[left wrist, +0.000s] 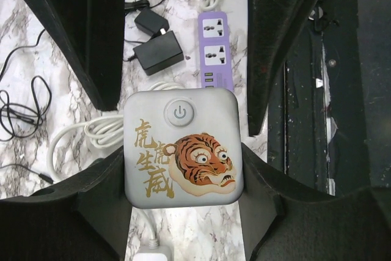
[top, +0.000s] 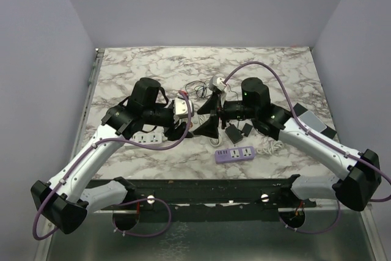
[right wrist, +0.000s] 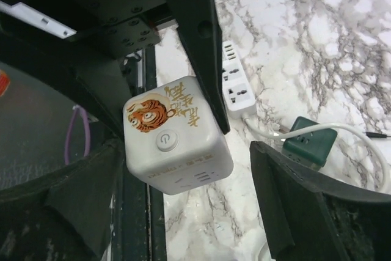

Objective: Insert the plug
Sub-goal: Place the socket at the center of the board.

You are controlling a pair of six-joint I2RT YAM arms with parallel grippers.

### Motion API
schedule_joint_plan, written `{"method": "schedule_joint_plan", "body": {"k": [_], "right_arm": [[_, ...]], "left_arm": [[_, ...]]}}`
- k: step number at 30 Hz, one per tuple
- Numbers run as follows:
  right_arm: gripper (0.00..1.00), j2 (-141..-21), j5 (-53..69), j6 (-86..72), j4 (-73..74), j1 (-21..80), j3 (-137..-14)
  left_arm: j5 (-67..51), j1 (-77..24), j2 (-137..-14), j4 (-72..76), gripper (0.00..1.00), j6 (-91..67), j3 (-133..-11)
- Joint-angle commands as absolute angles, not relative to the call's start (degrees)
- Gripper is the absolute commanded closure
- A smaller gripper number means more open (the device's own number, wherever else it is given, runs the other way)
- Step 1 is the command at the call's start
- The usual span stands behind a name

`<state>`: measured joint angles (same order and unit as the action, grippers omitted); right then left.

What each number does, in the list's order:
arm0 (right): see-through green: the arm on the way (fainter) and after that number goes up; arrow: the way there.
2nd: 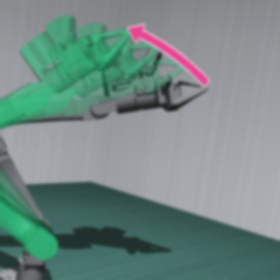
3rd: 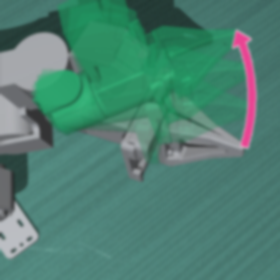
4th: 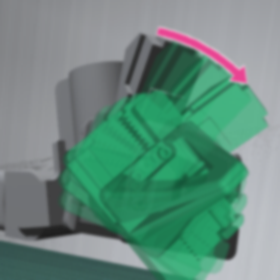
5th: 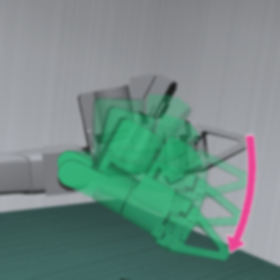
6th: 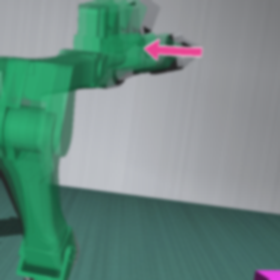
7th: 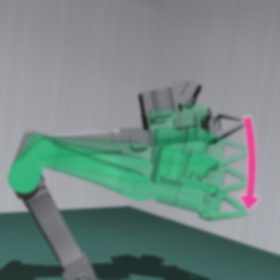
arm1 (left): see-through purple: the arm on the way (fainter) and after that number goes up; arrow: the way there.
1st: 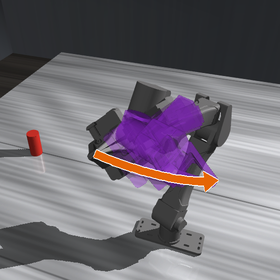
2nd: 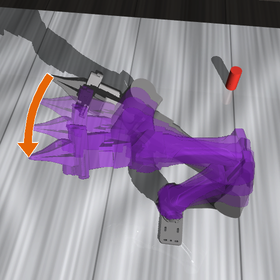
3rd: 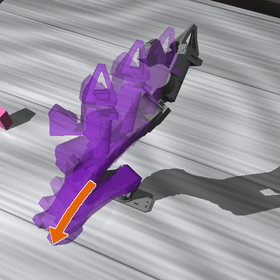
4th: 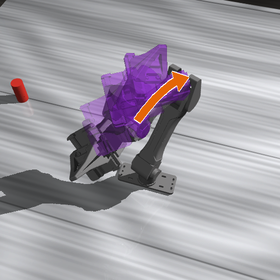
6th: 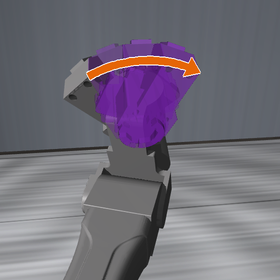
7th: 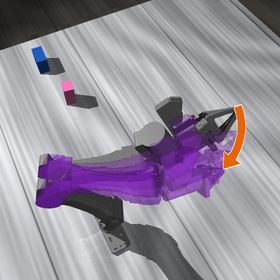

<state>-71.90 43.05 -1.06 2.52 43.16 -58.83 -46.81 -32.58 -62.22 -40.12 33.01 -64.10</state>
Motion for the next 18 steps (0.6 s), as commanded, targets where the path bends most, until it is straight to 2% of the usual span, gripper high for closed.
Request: {"method": "schedule_joint_plan", "body": {"k": [1,2,8,18], "right_arm": [[0.05,-71.09,32.81,-4.44,3.18,43.06,-60.44],[0.01,-70.37,30.25,-6.21,2.39,43.06,-59.41],[0.00,-65.82,17.02,-21.72,-3.85,43.05,-53.17],[0.00,-68.37,17.00,-45.98,-18.12,43.01,-48.05]], "left_arm": [[-41.15,-32.78,-60.73,-35.92,1.00,27.52,-62.44],[-40.46,-32.78,-60.42,-34.99,1.00,26.38,-61.85],[-35.55,-32.77,-56.92,-25.47,1.00,20.29,-58.63],[-31.02,-32.78,-57.29,-15.96,1.00,13.57,-59.53]]}}
